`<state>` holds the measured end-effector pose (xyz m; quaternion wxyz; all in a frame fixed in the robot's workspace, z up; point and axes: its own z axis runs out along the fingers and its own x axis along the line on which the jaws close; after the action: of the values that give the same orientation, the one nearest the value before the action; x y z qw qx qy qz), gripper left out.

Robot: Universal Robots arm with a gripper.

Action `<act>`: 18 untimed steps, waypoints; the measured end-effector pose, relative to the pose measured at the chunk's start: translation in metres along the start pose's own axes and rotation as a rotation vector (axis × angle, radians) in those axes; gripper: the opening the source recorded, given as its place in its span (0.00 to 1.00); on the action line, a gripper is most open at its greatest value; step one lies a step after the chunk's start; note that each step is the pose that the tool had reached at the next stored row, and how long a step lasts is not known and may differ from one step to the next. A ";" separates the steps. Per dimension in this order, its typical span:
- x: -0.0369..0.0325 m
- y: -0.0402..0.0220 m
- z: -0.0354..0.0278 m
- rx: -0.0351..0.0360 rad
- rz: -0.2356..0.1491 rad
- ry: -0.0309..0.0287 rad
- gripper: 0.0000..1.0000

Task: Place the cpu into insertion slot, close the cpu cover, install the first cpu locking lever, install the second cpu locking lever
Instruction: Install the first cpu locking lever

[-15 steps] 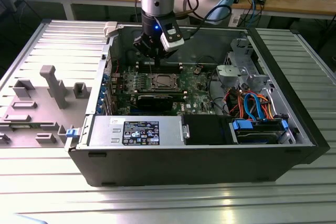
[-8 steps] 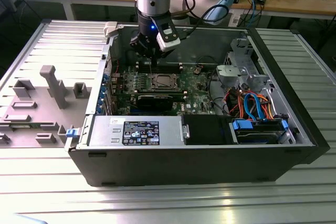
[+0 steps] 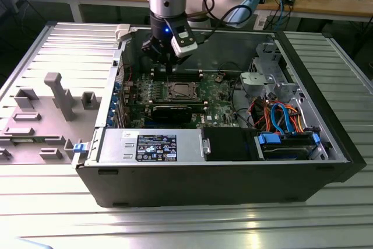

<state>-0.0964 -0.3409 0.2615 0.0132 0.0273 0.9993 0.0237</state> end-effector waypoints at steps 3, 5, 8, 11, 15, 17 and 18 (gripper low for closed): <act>0.0006 -0.0001 0.0000 0.0000 0.000 0.0000 0.11; 0.0008 -0.0001 0.0000 0.0000 0.000 0.0000 0.11; 0.0008 -0.0001 0.0000 0.0000 0.000 0.0000 0.11; 0.0008 -0.0001 0.0000 0.0000 0.000 0.0000 0.11; 0.0010 -0.0001 0.0000 0.0000 0.000 0.0000 0.11; 0.0025 -0.0002 -0.0001 -0.0001 -0.003 0.0001 0.11; 0.0030 -0.0002 0.0000 -0.0002 -0.007 0.0003 0.11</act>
<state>-0.0995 -0.3409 0.2614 0.0131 0.0237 0.9993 0.0238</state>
